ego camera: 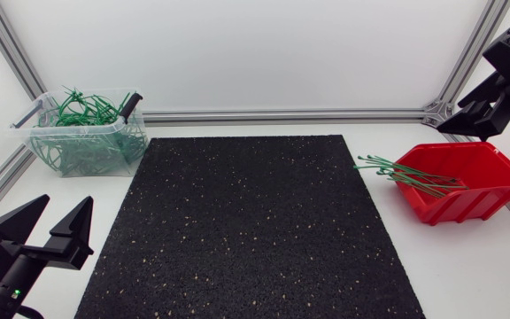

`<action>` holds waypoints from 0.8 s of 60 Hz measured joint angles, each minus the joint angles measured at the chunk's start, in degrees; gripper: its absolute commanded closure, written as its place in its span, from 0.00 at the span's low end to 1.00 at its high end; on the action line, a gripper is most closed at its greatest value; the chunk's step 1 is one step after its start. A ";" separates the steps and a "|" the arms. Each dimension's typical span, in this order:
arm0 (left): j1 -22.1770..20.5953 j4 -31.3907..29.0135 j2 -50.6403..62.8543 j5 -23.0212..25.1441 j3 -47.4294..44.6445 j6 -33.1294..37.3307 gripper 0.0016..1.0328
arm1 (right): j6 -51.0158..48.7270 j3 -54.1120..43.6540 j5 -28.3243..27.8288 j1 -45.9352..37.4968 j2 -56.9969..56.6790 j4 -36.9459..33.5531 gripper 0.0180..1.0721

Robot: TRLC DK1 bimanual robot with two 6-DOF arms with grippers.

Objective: Take a green cable tie from the red box, thread the tail through the head to close it, then place it in the transparent bin on the left.

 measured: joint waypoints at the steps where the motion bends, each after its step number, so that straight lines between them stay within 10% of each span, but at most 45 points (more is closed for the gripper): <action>1: -0.02 0.00 0.02 0.00 0.00 0.00 0.03 | -1.20 0.02 -0.13 0.00 0.96 -0.55 0.09; 48: -0.35 -0.07 0.02 0.00 0.00 0.00 0.04 | -24.06 -19.71 1.33 4.74 8.22 15.21 0.28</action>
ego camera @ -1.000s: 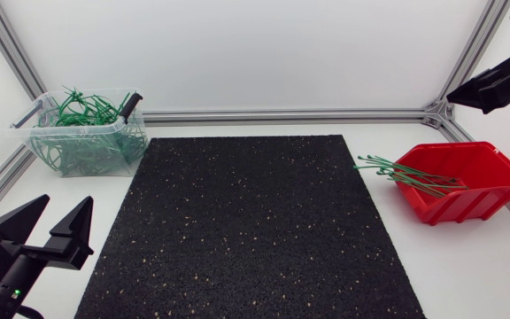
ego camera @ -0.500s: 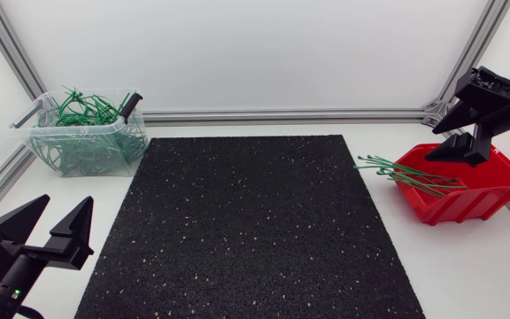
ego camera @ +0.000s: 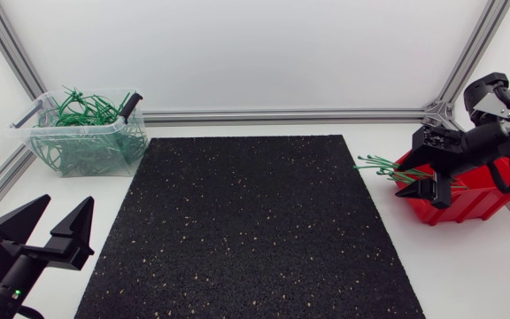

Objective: Take a green cable tie from the red box, thread the tail through the head to close it, then place it in the transparent bin on the left.

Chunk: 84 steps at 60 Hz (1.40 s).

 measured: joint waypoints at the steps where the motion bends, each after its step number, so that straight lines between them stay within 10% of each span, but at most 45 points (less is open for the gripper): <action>1: 0.00 0.00 0.00 0.00 0.00 0.00 0.04 | -0.17 -0.37 0.02 0.15 0.00 0.24 0.28; 29: -2.05 -0.37 0.00 -1.77 0.00 0.00 0.04 | -2.62 -6.27 1.70 0.74 0.50 3.85 0.44; 84: -3.74 -0.48 0.00 -2.40 0.00 0.00 0.04 | -3.50 -6.38 3.43 0.76 -1.09 10.97 0.44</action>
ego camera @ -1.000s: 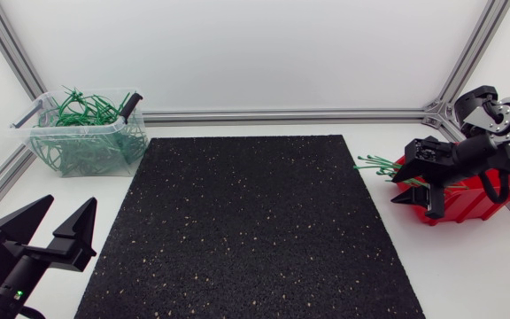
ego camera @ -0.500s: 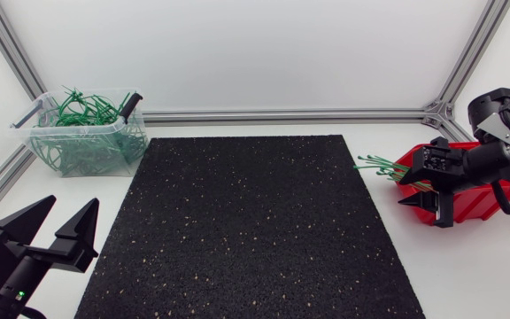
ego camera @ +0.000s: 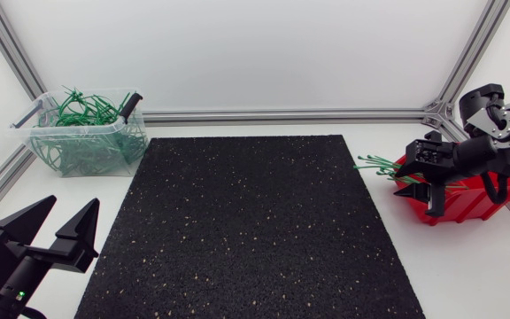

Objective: Take a green cable tie from the red box, thread the tail through the head to close it, then place it in the transparent bin on the left.

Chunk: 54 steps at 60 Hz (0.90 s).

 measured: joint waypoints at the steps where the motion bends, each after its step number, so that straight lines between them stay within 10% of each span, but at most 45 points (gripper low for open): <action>1: 0.00 0.00 0.00 0.00 0.00 0.00 0.04 | 0.00 0.00 0.20 0.02 0.17 0.17 0.44; 54: -0.02 0.00 0.00 0.00 0.00 0.00 0.04 | -3.56 -4.11 2.45 -0.94 -3.52 0.11 0.58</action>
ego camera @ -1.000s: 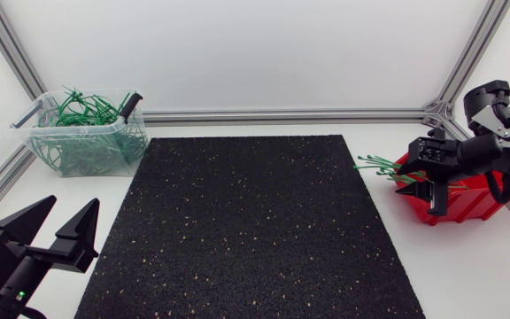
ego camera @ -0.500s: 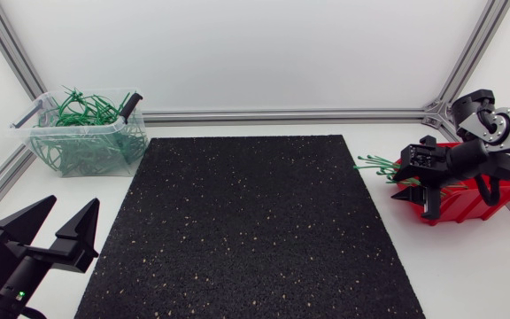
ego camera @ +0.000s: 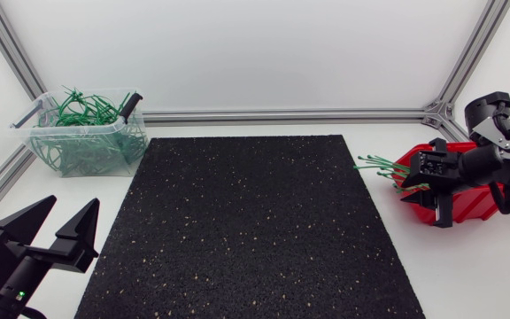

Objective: Take a green cable tie from the red box, thread the tail through the head to close it, then place it in the transparent bin on the left.

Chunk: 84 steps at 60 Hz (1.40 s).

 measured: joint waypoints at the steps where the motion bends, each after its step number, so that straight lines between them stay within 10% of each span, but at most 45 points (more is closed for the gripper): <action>1: 0.00 0.00 0.00 0.00 0.00 0.00 0.04 | -0.02 -0.11 0.13 -0.02 -0.09 0.00 0.58; 50: -0.37 0.00 0.00 0.00 0.00 0.00 0.04 | -6.21 -8.20 1.38 -0.92 -17.99 -8.59 0.57; 84: -0.35 0.00 0.00 -0.02 0.00 0.00 0.04 | -5.51 -9.68 1.42 2.32 -11.69 -2.16 0.57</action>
